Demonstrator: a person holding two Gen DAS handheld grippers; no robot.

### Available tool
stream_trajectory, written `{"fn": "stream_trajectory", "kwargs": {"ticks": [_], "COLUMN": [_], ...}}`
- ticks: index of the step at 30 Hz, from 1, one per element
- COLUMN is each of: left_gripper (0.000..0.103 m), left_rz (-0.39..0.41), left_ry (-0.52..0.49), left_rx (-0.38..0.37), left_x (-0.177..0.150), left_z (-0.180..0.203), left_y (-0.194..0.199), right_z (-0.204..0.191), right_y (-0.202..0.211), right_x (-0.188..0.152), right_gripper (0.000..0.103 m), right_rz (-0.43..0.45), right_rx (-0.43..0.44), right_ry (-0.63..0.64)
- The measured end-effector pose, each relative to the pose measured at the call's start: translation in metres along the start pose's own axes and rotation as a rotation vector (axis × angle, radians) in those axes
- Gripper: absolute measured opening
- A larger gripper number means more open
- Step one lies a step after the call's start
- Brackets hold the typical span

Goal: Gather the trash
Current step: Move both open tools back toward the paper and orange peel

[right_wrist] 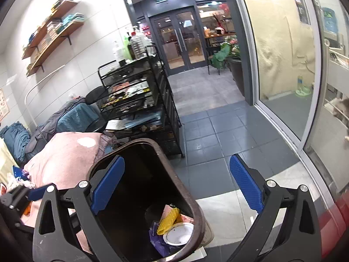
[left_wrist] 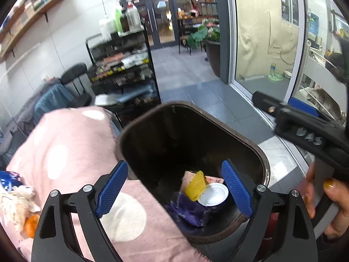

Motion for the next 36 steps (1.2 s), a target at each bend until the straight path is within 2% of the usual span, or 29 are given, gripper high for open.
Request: {"fn": "stream_trajectory", "kwargs": {"ticks": [4,9,13,20,25,29,36], "left_gripper": [0.091,0.093,0.094,0.096,0.096,0.096,0.096], "left_rz": [0.056,0.088,0.093,0.067,0.011,-0.021,-0.068], "left_ry": [0.01,0.048,0.111,0.205,0.32,0.39,0.537], "left_rx": [0.053,0.098,0.122,0.223,0.266,0.334,0.402], "left_x": [-0.007,-0.02,-0.036,-0.073,-0.115,-0.151,-0.223], "left_z": [-0.008,-0.026,-0.044,-0.085,-0.126,-0.156,-0.214], "left_y": [0.028,0.052,0.067,0.087,0.099,0.115,0.139], "right_z": [-0.015,-0.038,-0.062,-0.115,-0.165,-0.201,-0.271], "right_y": [0.004,0.008,0.012,0.021,0.022,0.023,0.026], "right_x": [-0.003,-0.009,-0.02,-0.047,-0.072,-0.092,-0.145], "right_gripper": [0.096,0.096,0.096,0.097,0.097,0.097,0.097], "right_rz": [0.018,0.017,-0.002,-0.06,-0.148,-0.234,-0.384], "right_rx": [0.039,0.1,0.158,0.27,0.376,0.452,0.561], "right_ry": [0.033,0.082,0.124,0.207,0.266,0.292,0.422]}}
Point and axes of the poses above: each gripper's, at about its wrist camera, not at the fingertips, and y roughly against the way its jaws point, z to its right, x to its top, the point moved 6 cm from there along -y, roughly the way its jaws point, and after that the axes turned 15 degrees about -y, right-handed, at the moved point
